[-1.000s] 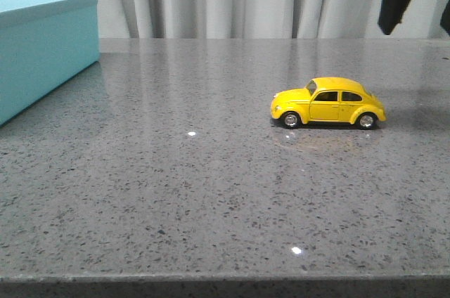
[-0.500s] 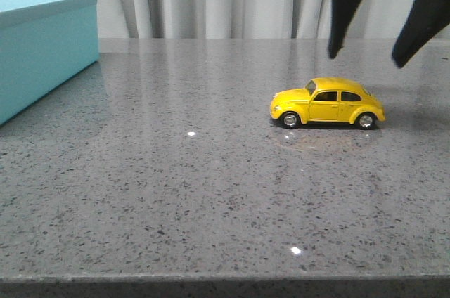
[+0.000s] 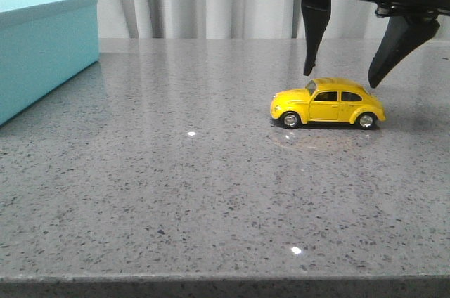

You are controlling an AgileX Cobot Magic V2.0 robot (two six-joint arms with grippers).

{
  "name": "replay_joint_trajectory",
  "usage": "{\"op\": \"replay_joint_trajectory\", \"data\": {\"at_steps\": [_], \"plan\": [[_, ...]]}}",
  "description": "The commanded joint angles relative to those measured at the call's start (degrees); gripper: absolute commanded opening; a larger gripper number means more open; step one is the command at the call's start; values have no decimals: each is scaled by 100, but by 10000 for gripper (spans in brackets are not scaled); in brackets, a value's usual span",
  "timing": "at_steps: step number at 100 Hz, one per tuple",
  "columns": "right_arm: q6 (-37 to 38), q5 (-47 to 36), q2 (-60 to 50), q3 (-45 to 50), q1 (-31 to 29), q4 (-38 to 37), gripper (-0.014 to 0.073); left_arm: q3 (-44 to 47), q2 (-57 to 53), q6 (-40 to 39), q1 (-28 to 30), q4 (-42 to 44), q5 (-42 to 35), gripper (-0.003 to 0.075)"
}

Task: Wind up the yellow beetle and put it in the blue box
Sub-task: 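Lower the right gripper over the yellow beetle car, then press the car down with the right gripper and drag it backward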

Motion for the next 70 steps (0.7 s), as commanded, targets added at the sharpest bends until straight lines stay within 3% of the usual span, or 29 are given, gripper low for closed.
{"op": "replay_joint_trajectory", "data": {"at_steps": [1,70], "plan": [[48,-191,-164,-176,10,-91,473,-209,84,-59,-50,-2,-424,374],[275,106,223,-176,10,-519,465,-209,84,-59,-50,-2,-413,374]]}}
